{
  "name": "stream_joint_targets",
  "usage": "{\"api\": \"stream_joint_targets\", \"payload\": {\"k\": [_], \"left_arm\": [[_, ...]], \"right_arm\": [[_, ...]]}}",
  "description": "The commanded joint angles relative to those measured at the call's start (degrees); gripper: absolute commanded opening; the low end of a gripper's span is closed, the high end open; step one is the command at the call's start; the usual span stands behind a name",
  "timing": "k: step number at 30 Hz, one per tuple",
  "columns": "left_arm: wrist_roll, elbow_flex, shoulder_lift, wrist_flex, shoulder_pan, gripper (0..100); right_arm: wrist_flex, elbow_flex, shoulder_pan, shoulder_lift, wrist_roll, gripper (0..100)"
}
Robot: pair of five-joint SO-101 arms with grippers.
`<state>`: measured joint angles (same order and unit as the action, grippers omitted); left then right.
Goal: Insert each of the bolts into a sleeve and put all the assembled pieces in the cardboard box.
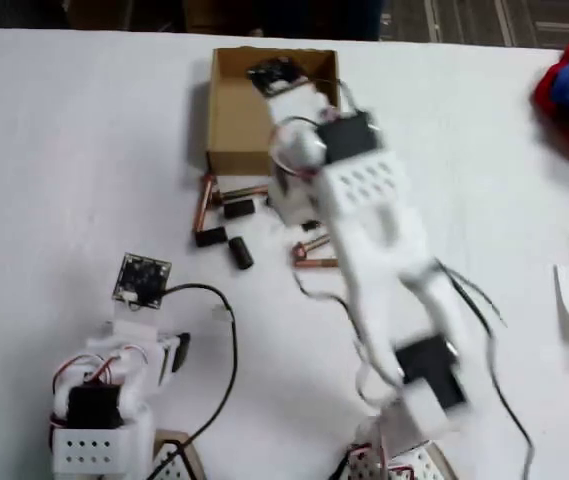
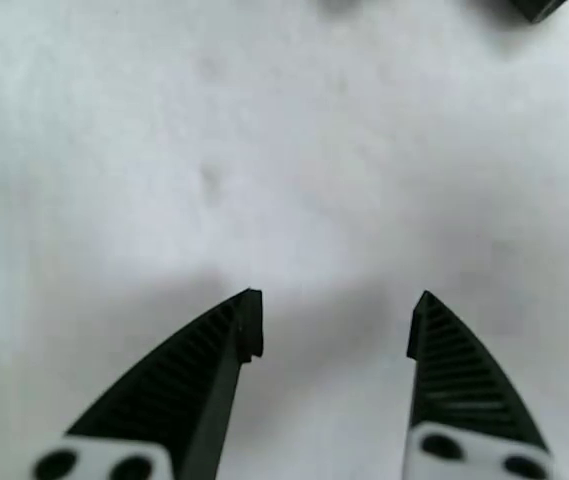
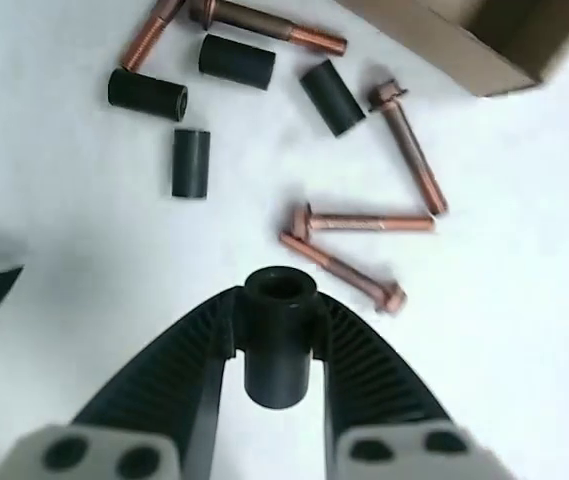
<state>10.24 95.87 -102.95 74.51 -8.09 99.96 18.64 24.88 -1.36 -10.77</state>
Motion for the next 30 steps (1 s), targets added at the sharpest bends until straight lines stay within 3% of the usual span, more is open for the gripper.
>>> {"api": "stream_joint_targets", "payload": {"k": [1,9,17,20,25,30], "left_arm": [[0.4,1.2,-1.5,-0.8,0.4,25],[0.5,1.2,-1.5,-1.1,0.4,25],[0.8,1.2,-1.5,-1.3,0.3,25],[0.9,1.2,-1.5,-7.5,-0.3,25],[0.9,1.2,-1.5,-24.6,-7.2,25],[0.9,1.1,-1.5,-32.4,-12.0,25]], "right_arm": [[1.0,-10.3,-5.1,18.9,-2.7,2.1],[0.9,-34.6,-17.2,40.1,-6.7,2.1],[-0.3,-46.1,-25.3,49.3,-9.1,2.1],[-0.3,-48.3,-26.9,52.4,-9.1,2.1],[-0.3,-48.8,-29.6,56.5,-9.1,2.1],[-0.2,-49.3,-30.1,57.1,-9.1,2.1]]}}
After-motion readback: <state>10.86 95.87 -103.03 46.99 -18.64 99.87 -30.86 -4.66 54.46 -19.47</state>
